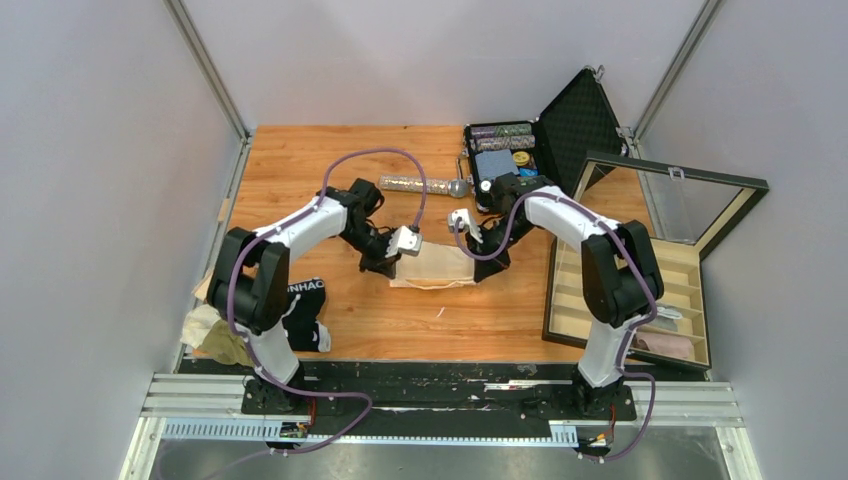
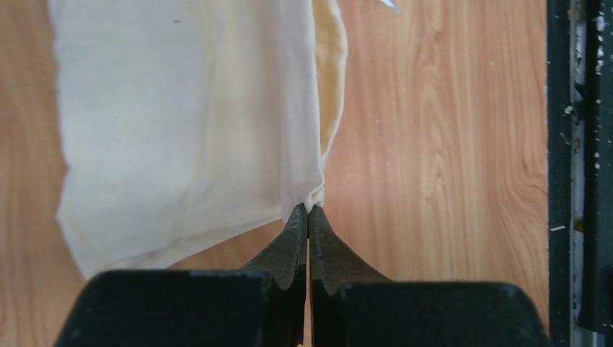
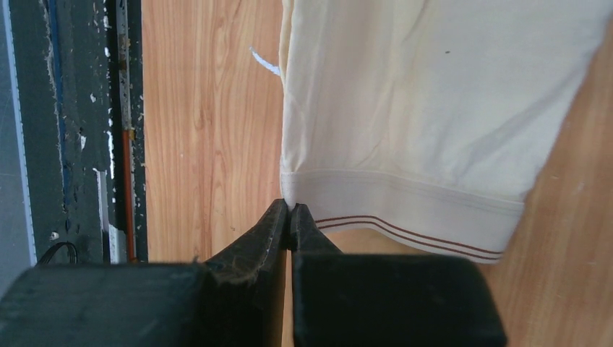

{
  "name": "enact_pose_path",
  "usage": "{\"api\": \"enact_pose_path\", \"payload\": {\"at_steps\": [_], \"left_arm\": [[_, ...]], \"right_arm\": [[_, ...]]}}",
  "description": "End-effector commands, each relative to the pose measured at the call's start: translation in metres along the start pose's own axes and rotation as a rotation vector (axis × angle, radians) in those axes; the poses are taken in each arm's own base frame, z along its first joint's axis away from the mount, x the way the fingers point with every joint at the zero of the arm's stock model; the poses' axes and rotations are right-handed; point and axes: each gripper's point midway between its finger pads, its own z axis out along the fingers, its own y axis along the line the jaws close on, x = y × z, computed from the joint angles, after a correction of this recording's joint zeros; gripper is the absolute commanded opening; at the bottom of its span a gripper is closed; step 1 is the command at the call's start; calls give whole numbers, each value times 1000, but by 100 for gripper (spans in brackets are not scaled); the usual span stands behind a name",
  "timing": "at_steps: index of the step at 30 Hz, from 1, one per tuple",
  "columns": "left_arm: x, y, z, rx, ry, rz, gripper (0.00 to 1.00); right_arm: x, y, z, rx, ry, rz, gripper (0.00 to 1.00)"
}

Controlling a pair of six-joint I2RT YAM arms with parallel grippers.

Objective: Roll the underwear
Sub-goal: Fold the underwear at the center of the board.

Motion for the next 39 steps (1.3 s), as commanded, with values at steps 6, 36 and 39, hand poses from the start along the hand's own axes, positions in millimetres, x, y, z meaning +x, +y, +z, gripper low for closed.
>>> {"api": "enact_pose_path", "payload": {"at_steps": [6, 36, 39], "left_arm": [[-16, 50, -13, 25, -53, -119, 0], [8, 125, -33, -83, -22, -288, 0], [11, 132, -33, -103, -37, -321, 0]], "right_arm": [[-11, -23, -18, -28, -71, 75, 0], [-26, -115, -32, 46, -91, 359, 0], [-33, -120, -33, 46, -114, 374, 0]]}}
